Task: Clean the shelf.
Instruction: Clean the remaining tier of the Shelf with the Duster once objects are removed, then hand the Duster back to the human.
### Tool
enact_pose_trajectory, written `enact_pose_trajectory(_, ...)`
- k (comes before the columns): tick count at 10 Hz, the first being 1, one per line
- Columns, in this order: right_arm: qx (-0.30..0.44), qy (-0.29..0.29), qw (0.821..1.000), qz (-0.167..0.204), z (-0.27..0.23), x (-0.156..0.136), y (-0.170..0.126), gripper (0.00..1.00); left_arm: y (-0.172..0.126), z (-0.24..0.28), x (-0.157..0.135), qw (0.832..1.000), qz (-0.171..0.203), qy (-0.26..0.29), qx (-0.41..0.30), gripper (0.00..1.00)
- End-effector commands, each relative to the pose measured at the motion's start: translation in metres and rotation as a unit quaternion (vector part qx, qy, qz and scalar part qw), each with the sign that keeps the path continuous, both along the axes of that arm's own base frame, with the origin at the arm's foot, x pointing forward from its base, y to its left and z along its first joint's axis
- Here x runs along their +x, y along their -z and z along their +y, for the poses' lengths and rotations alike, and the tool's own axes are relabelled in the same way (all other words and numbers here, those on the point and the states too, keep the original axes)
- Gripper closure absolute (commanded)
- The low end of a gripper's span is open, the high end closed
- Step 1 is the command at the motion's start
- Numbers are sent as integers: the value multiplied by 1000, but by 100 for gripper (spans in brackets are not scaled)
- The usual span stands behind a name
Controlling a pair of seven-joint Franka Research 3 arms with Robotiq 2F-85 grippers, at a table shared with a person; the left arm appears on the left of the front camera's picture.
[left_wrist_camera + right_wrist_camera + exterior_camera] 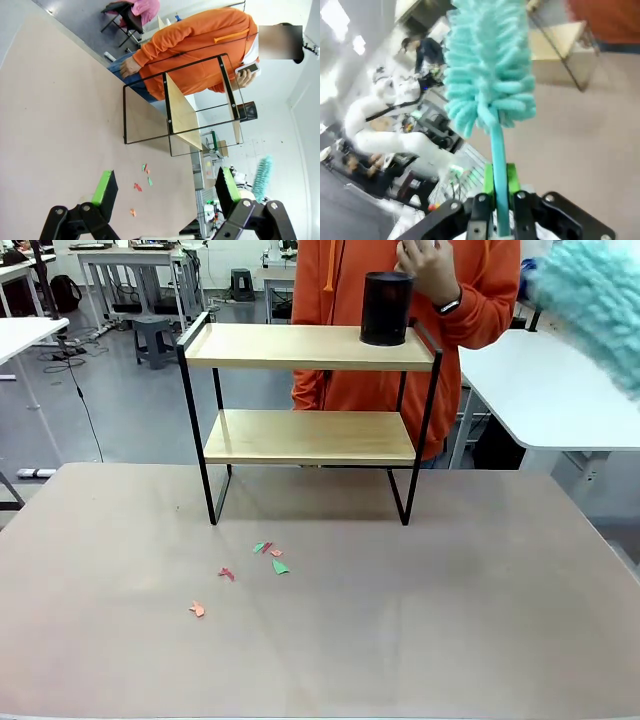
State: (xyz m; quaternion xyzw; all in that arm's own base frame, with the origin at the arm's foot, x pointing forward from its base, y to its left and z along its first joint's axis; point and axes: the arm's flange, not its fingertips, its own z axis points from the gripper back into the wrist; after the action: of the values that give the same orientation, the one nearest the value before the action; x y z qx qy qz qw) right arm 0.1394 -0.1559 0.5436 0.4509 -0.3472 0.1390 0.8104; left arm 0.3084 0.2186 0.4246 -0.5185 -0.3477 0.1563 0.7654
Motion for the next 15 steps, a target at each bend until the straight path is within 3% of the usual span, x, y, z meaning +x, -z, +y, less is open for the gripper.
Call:
enact_pose_trajectory(1,40,83,985,147,70,-18,84,100,0,-2,1,1000,-16,-1,0,0)
enact_pose_trajectory(4,6,30,964,264,104,31,97,100,0,-2,1,1000,-16,-1,0,0)
enact_pose_trajectory(5,17,56,980,191,-1,0,33,100,0,-2,1,1000,-16,-1,0,0)
enact_pose_trajectory(15,17,56,980,191,-1,0,33,100,0,-2,1,1000,-16,-1,0,0)
